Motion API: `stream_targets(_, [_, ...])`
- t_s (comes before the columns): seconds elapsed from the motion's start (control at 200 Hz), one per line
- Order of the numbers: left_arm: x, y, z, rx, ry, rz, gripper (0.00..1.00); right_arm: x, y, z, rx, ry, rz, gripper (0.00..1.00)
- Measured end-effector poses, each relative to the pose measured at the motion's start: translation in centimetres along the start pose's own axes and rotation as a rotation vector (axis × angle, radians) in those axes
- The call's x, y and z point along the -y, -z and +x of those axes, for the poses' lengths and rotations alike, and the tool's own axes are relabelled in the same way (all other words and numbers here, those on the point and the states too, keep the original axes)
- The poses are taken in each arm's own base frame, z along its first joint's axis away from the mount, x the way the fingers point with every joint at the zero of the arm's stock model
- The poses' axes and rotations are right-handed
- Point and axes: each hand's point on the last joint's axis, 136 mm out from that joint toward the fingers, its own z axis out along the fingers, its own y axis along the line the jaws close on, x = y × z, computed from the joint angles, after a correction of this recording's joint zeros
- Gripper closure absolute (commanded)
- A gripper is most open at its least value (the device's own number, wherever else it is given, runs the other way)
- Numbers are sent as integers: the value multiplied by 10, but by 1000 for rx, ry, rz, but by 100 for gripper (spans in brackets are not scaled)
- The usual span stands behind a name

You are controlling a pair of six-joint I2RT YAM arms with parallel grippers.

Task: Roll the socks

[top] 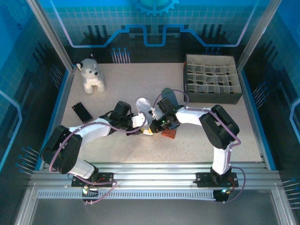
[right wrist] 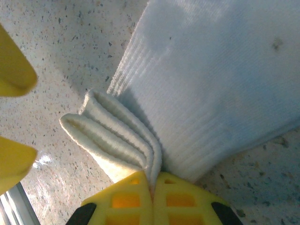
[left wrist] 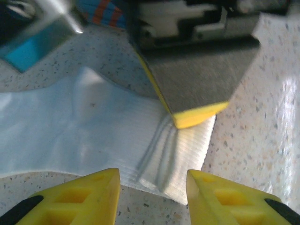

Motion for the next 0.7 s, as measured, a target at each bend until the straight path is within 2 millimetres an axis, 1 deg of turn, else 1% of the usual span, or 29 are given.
stream_targets(0.13, [-8, 11, -13, 3, 209, -38, 60, 1, 1, 1, -9, -5, 9, 100])
stream_targets(0.22, [-15, 21, -19, 5, 406, -79, 60, 2, 1, 1, -15, 1, 10, 100])
stream_targets(0.275, [-19, 23, -20, 2, 528, -93, 60, 3, 1, 1, -19, 4, 8, 100])
stream_targets(0.32, [-20, 24, -19, -4, 624, -101, 60, 3, 1, 0, -23, 6, 7, 100])
stream_targets(0.385, [-19, 23, -16, -14, 755, -102, 56, 4, 1, -1, -28, 12, 7, 100])
stream_targets(0.49, [-14, 17, -7, -37, 909, -96, 50, 4, 1, -1, -39, 18, 5, 100])
stream_targets(0.59, [-7, 10, 5, -69, 986, -86, 48, 4, 1, -1, -49, 23, 1, 100])
stream_targets(0.7, [1, 0, 11, -83, 1027, -37, 50, 4, 1, -1, -58, 25, -4, 99])
